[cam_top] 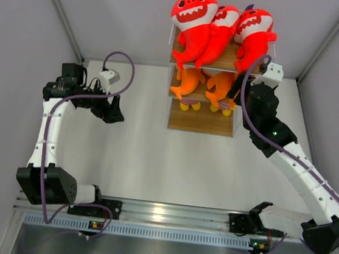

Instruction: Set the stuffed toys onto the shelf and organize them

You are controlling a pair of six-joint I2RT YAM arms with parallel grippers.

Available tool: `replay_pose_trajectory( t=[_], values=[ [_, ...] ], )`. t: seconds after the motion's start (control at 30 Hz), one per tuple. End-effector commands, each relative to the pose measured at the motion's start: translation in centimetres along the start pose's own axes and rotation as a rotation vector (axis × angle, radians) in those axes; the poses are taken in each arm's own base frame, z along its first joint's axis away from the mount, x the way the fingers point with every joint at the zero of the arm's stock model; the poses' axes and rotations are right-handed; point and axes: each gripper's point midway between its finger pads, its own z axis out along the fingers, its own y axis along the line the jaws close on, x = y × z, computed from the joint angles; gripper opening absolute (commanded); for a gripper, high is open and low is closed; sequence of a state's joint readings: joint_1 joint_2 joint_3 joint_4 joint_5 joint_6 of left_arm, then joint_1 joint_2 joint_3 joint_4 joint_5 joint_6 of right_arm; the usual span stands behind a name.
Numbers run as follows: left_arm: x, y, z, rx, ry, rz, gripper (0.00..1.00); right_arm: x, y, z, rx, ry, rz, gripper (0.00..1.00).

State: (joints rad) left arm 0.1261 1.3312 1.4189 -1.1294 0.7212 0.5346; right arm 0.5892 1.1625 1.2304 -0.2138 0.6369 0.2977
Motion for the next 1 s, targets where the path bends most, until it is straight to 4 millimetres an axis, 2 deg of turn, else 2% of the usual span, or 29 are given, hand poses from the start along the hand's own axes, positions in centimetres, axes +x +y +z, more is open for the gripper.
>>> replay_pose_trajectory(
  t=[0.0, 0.07, 0.1, 0.13, 0.23, 0.5, 0.77, 0.9, 0.97],
  values=[
    [-0.5, -0.4, -0.5, 0.001, -0.029, 0.034, 0.83, -2.8, -0.3, -2.3, -0.01, -0.059, 0.026, 0.76],
    [-0.2, -0.4, -0.6, -0.009, -0.025, 0.032, 0.84, -2.3, -1.0, -2.9, 0.0, -0.032, 0.011, 0.85],
    [0.0, -0.4, -0.6, -0.01, -0.018, 0.028, 0.84, -2.1, -1.2, -3.1, 0.006, -0.018, 0.003, 0.96],
    [0.1, -0.4, -0.6, -0.013, -0.018, 0.029, 0.84, -2.1, -1.4, -3.4, 0.007, -0.009, 0.001, 0.99],
    [1.1, -0.3, -0.4, -0.026, 0.006, 0.008, 0.84, -1.3, -2.3, -4.4, 0.017, 0.039, -0.028, 0.99],
    [2.0, -0.8, -0.2, -0.019, 0.014, -0.008, 0.84, 0.7, -5.8, -7.7, 0.066, 0.126, -0.042, 0.99],
    [4.2, -0.8, 0.2, -0.032, 0.061, -0.034, 0.85, 7.9, -11.4, -9.8, 0.241, 0.383, -0.169, 0.99],
    [5.3, -0.3, 0.5, -0.066, 0.087, -0.054, 0.85, 11.3, -13.3, -10.1, 0.278, 0.515, -0.109, 0.99],
    [6.0, 0.2, 0.9, -0.086, 0.1, -0.064, 0.86, 12.3, -14.3, -10.0, 0.3, 0.544, -0.078, 0.99]
  ],
)
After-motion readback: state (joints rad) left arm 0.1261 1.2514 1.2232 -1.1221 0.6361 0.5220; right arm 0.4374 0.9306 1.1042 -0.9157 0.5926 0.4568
